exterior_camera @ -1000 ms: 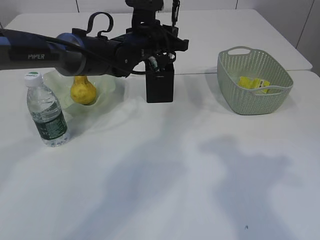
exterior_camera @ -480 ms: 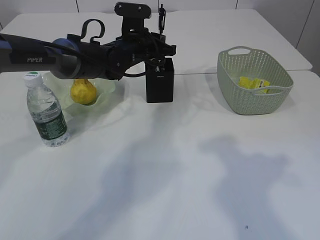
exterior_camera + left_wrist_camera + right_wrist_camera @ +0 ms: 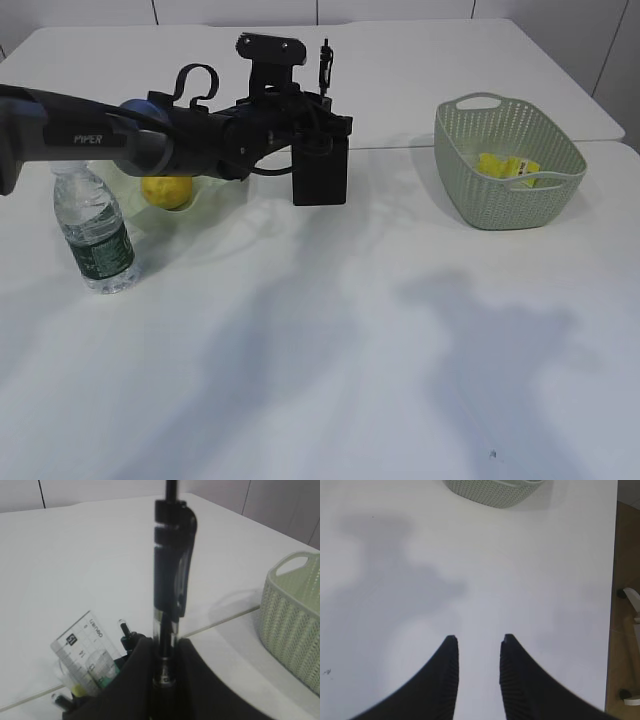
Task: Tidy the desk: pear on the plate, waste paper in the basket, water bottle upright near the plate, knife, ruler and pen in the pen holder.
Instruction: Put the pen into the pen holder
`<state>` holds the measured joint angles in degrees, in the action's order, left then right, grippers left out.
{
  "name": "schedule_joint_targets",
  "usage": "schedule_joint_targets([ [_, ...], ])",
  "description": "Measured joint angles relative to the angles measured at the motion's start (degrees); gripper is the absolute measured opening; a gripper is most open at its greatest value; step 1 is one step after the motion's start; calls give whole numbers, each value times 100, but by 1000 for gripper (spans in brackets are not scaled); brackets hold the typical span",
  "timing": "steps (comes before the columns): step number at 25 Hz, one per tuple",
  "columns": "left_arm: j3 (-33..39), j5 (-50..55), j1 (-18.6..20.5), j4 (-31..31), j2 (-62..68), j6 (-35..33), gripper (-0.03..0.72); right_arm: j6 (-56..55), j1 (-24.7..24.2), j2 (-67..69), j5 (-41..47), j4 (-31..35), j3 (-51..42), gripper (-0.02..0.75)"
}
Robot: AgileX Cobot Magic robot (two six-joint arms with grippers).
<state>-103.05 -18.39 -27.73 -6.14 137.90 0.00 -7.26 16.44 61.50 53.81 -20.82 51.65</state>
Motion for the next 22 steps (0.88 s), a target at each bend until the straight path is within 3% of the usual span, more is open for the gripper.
schedule_joint_targets([
  [22, 0, 0, 0, 0, 2, 0, 67, -25, 0, 0, -39, 0, 0, 244],
])
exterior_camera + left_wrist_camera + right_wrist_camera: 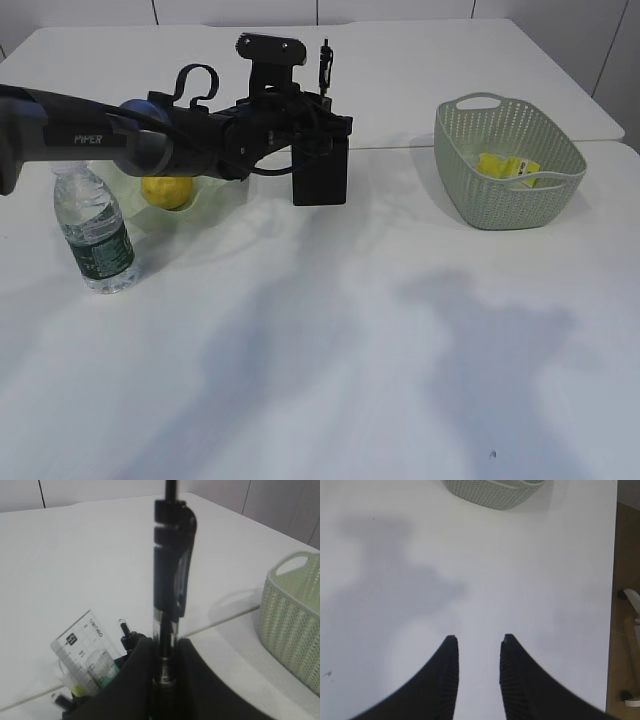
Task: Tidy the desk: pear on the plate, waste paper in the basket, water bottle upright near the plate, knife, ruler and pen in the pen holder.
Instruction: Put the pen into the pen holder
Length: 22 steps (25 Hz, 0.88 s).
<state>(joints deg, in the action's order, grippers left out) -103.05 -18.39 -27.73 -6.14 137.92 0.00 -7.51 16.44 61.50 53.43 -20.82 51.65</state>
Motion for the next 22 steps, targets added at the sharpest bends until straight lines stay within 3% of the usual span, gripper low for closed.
schedule_joint_targets([
  [8, 0, 0, 0, 0, 0, 0, 134, -24, 0, 0, -105, 0, 0, 244],
  [17, 0, 55, 0, 0, 0, 0, 340, -34, 0, 0, -231, -4, 0, 244],
  [22, 0, 187, 0, 0, -122, 0, 361, -34, 0, 0, -254, -4, 0, 244],
])
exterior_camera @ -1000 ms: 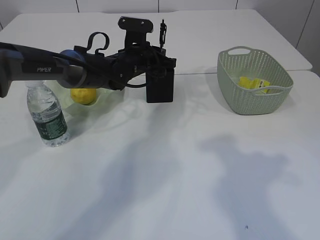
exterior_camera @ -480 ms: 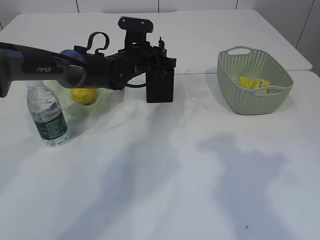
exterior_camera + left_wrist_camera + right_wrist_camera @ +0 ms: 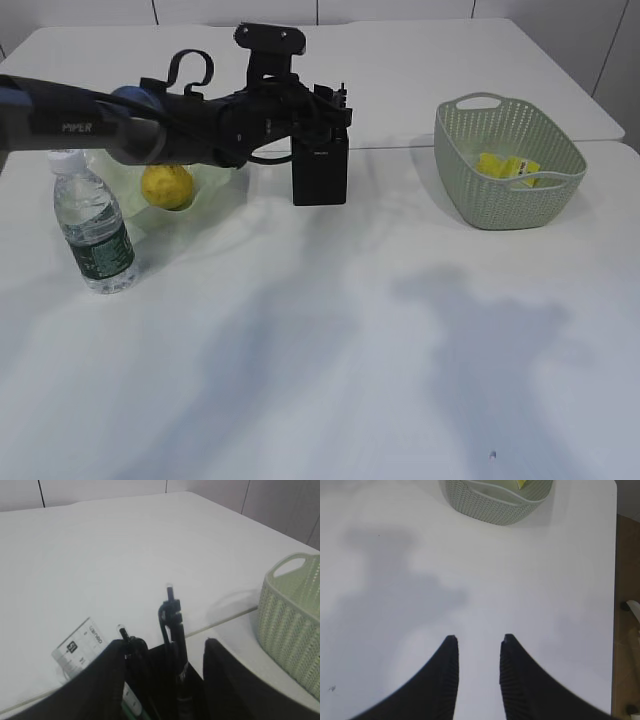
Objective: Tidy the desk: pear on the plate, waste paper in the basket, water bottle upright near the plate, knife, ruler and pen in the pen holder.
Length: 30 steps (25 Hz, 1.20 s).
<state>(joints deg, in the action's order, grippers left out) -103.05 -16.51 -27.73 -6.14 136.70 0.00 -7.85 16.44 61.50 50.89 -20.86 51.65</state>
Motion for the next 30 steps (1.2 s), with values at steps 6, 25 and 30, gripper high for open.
schedule_joint_targets([
  [6, 0, 791, 56, 235, -559, -30, 363, 0, 0, 0, -142, 0, 0, 244],
  [25, 0, 3994, 1001, 766, -3418, -41, 361, 0, 0, -369, -195, 273, 590, 244],
  [30, 0, 5381, 1279, 794, -4453, -41, 340, 0, 0, -848, -172, 276, 616, 244],
])
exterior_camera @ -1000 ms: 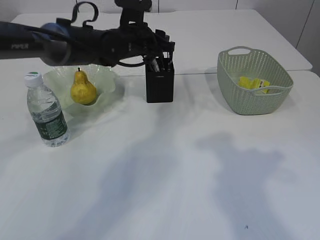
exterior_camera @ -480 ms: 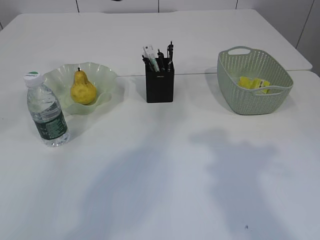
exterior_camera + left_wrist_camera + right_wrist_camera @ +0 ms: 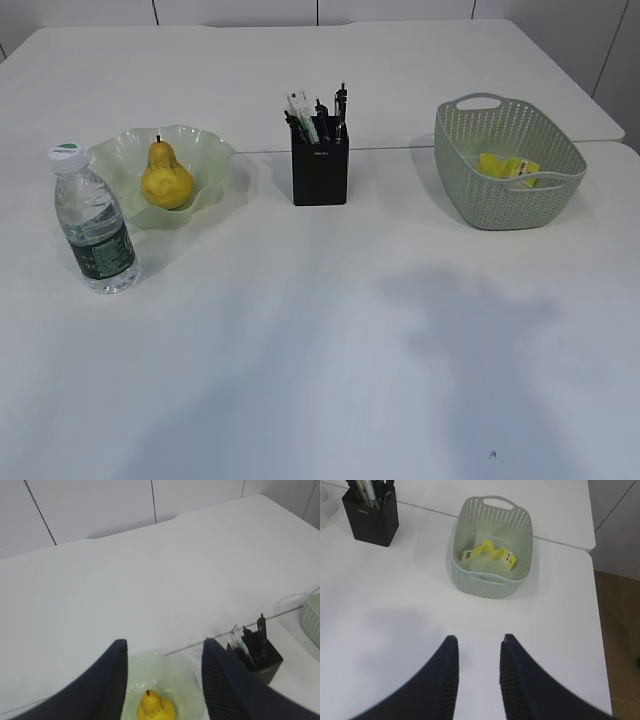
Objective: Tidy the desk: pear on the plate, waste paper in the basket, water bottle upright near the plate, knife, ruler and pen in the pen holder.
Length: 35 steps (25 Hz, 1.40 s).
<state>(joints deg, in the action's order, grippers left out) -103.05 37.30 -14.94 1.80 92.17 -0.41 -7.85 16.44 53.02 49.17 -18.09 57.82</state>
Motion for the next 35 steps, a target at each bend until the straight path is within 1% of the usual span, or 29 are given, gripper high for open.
schedule_joint_targets([
  [3, 0, 705, 38, 42, -544, 0, 331, 0, 0, -334, 153, 0, 0, 244],
  [10, 0, 2337, 38, 107, -1783, 0, 328, 112, 0, -1266, 897, 9, 0, 244],
  [15, 22, 3348, 38, 153, -2533, 41, 308, 111, 0, -2022, 999, 158, -319, 244],
  [17, 202, 3467, 38, 178, -2900, 41, 298, 111, 0, -2322, 1013, 295, -513, 244],
  [21, 1031, 3522, 38, 191, -4026, 41, 284, 187, 0, -2919, 1036, 534, -804, 244],
  [25, 2231, 3535, 38, 191, -5356, 170, 269, 360, 0, -3306, 1120, 625, -1032, 244],
  [28, 3185, 3553, 38, 178, -6329, 228, 259, 665, 0, -3483, 1320, 840, -1217, 244],
  [32, 4305, 3562, 38, -21, -7689, 228, 257, 785, 0, -3878, 1424, 944, -1511, 244],
  [35, 5002, 3562, 38, -252, -8615, 228, 251, 816, 0, -4253, 1511, 1096, -1770, 244],
])
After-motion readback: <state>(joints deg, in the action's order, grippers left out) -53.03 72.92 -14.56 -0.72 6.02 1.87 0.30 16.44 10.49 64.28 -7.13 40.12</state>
